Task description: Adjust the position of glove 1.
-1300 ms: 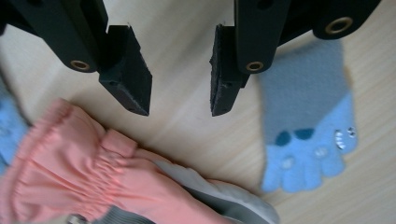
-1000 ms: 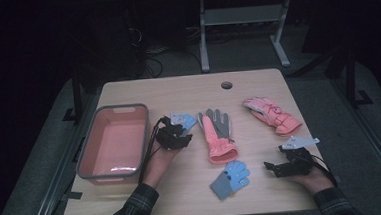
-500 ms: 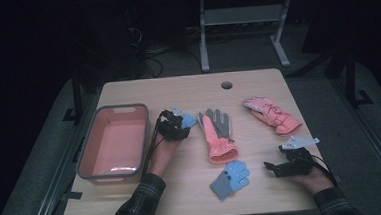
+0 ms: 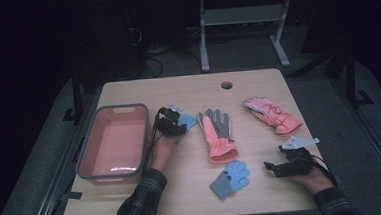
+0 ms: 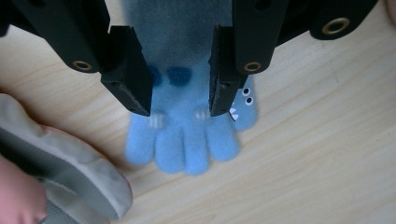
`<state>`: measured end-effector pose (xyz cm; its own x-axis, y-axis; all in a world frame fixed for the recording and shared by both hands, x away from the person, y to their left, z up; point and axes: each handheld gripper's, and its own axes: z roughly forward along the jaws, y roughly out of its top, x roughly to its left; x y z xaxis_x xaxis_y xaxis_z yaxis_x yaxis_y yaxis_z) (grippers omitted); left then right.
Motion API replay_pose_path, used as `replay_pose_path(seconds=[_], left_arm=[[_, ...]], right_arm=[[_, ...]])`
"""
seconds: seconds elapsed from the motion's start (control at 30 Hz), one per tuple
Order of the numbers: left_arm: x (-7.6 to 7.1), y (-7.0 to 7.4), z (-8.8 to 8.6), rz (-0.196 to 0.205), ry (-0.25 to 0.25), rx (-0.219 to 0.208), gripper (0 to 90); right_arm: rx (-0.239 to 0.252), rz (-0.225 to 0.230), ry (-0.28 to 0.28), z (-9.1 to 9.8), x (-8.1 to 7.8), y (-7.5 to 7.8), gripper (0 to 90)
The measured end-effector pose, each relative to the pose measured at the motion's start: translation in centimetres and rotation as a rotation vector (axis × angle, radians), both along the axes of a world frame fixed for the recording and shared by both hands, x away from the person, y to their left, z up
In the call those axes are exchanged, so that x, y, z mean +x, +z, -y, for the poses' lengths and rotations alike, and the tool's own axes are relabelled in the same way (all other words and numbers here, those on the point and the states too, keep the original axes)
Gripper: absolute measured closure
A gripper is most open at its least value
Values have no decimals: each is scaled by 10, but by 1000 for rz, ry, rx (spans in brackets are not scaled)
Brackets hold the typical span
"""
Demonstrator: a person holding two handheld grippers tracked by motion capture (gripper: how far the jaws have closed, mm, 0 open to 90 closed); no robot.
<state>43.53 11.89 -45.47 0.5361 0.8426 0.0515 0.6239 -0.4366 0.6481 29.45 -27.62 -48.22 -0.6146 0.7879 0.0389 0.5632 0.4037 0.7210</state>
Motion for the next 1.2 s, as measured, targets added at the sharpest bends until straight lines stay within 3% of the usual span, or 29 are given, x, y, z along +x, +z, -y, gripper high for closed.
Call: replay_pose_path(seconds=[0.17,0.3,0.4,0.47,0.87,1.2], left_arm=[[3,-2,-2,-23,-4,-17,607],[3,-4,-1,-43,-22,-43,724],[4,-5,-2,-49,-29,-37,828],[5,-5,-2,-53,-32,-36,849],[-1,6,-3,-81,-51,-81,878],[-17,35,-7,-33,-77,-100,879]], right_arm=[[-1,0,0,0,0,0,123],[-1,1,1,0,0,0,122],[-2,1,1,0,0,0,122],[-1,1,1,0,0,0,123],[0,1,1,0,0,0,123],[-1,0,0,0,0,0,123]])
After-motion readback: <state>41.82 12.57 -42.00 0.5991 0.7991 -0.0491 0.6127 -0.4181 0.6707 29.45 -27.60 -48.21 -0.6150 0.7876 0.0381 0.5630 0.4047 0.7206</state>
